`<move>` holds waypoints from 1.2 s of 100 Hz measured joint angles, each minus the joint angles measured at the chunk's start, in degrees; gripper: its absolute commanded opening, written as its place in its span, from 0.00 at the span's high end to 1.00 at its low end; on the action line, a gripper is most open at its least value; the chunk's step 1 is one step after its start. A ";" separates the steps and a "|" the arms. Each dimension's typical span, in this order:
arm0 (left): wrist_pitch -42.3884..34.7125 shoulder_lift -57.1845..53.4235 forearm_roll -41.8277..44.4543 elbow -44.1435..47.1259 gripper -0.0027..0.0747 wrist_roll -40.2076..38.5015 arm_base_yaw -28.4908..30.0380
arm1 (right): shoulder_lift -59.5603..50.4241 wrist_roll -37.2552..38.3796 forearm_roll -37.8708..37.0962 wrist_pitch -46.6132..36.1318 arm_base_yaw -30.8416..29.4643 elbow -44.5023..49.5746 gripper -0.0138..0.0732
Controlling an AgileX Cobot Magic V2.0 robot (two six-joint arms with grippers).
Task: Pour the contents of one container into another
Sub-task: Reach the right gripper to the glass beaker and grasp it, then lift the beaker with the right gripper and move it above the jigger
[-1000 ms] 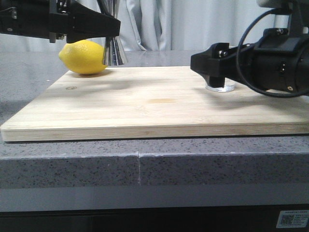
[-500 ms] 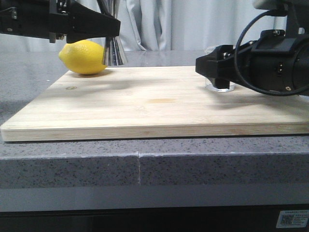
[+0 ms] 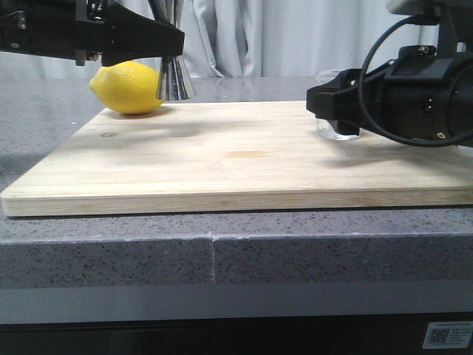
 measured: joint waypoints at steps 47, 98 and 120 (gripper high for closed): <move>0.00 0.00 0.19 0.00 0.89 0.00 0.00 | 0.00 0.00 0.00 0.08 0.00 0.00 0.59; 0.00 0.00 0.19 0.00 0.89 0.00 0.00 | -1.05 0.00 -1.86 2.54 0.00 -1.40 0.59; 0.29 0.00 0.19 0.00 0.89 0.00 0.00 | -5.77 0.00 -4.24 10.55 0.00 -6.50 0.59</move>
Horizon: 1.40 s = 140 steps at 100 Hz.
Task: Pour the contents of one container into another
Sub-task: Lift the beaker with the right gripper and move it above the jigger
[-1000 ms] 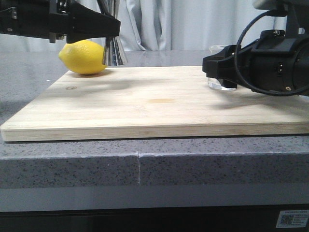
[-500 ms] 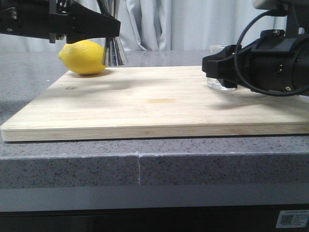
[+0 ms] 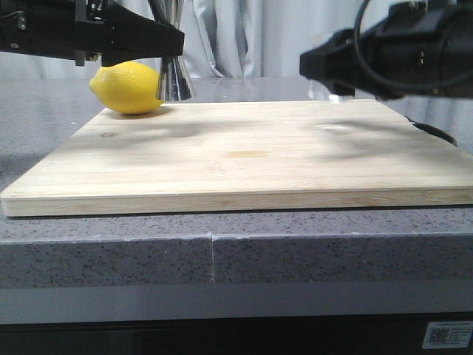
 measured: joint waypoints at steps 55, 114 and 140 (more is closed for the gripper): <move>0.67 0.00 0.00 0.00 0.89 0.00 -2.58 | -6.59 0.00 -10.39 24.44 0.80 -18.55 0.59; 0.77 0.00 0.00 0.00 0.89 -0.10 -2.96 | -6.59 0.00 -21.85 38.36 10.60 -29.52 0.59; 0.77 0.00 0.00 0.00 0.89 -0.10 -2.96 | -6.60 0.00 -23.40 39.21 10.60 -29.85 0.59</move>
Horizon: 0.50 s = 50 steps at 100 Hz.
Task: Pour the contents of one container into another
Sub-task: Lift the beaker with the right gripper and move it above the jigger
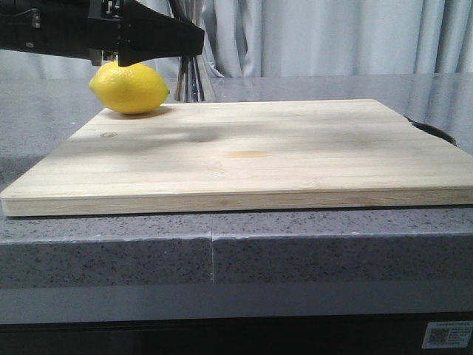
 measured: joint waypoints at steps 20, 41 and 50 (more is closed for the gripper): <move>0.00 0.00 0.00 0.00 0.89 0.00 0.00 | -0.11 0.00 -2.03 0.15 0.00 0.00 0.59; 0.00 0.00 0.00 0.00 0.89 0.00 0.00 | -0.21 0.00 -4.24 0.18 0.00 0.00 0.59; 0.00 0.00 0.00 0.00 0.89 0.00 0.00 | -0.21 0.00 -4.65 0.18 0.00 0.00 0.59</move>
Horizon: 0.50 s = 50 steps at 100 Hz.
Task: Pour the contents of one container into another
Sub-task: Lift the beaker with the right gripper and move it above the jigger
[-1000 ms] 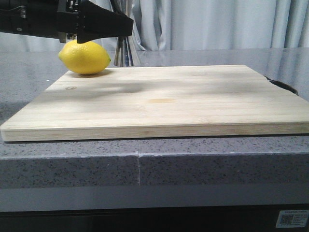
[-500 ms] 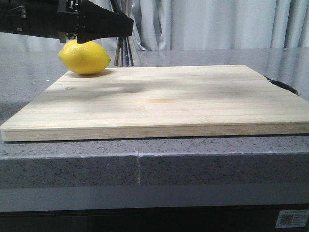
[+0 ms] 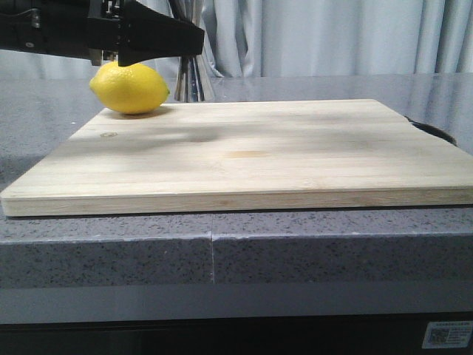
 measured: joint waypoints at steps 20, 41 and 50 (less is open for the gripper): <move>0.00 0.00 0.00 0.00 0.89 -0.10 0.00 | 0.00 0.00 -0.66 0.00 0.00 0.00 0.59; 0.00 0.00 0.04 0.00 0.89 -0.10 0.00 | 0.00 0.00 -1.88 0.00 0.00 0.00 0.59; 0.10 0.00 0.25 0.00 0.89 -0.24 0.00 | 0.00 0.00 -2.54 0.00 0.00 0.00 0.59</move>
